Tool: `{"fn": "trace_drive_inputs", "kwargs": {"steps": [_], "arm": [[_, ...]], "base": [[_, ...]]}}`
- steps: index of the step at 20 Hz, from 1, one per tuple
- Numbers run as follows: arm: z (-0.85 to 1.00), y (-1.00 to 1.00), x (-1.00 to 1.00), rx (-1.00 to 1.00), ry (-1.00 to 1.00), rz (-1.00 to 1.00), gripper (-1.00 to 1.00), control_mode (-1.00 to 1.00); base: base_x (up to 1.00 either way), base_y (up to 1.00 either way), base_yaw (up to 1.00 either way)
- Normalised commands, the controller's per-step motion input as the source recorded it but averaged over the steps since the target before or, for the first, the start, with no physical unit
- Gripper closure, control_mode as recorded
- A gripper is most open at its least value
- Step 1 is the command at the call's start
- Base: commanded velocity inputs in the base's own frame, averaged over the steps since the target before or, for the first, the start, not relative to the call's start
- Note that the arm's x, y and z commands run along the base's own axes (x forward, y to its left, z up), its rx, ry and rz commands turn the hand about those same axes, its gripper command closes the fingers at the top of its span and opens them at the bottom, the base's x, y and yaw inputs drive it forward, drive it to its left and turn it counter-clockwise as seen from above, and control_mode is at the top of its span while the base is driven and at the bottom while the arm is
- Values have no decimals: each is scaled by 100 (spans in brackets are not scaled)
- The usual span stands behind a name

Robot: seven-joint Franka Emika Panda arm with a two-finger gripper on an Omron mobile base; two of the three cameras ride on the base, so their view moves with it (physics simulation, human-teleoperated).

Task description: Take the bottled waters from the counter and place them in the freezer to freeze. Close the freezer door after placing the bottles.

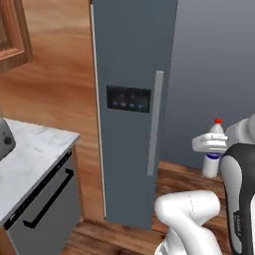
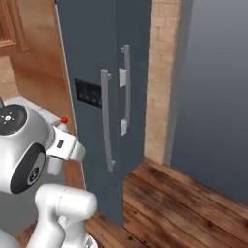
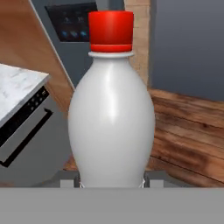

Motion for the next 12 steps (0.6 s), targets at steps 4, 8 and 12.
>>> {"fn": "trace_drive_inputs", "kwargs": {"steps": [4, 8, 12], "arm": [[0, 0, 0, 0, 0, 0, 100, 100], [0, 0, 0, 0, 0, 0, 100, 100], [0, 0, 0, 0, 0, 0, 100, 100]], "base": [[-37, 0, -86], [-31, 0, -77], [3, -13, -70]]}}
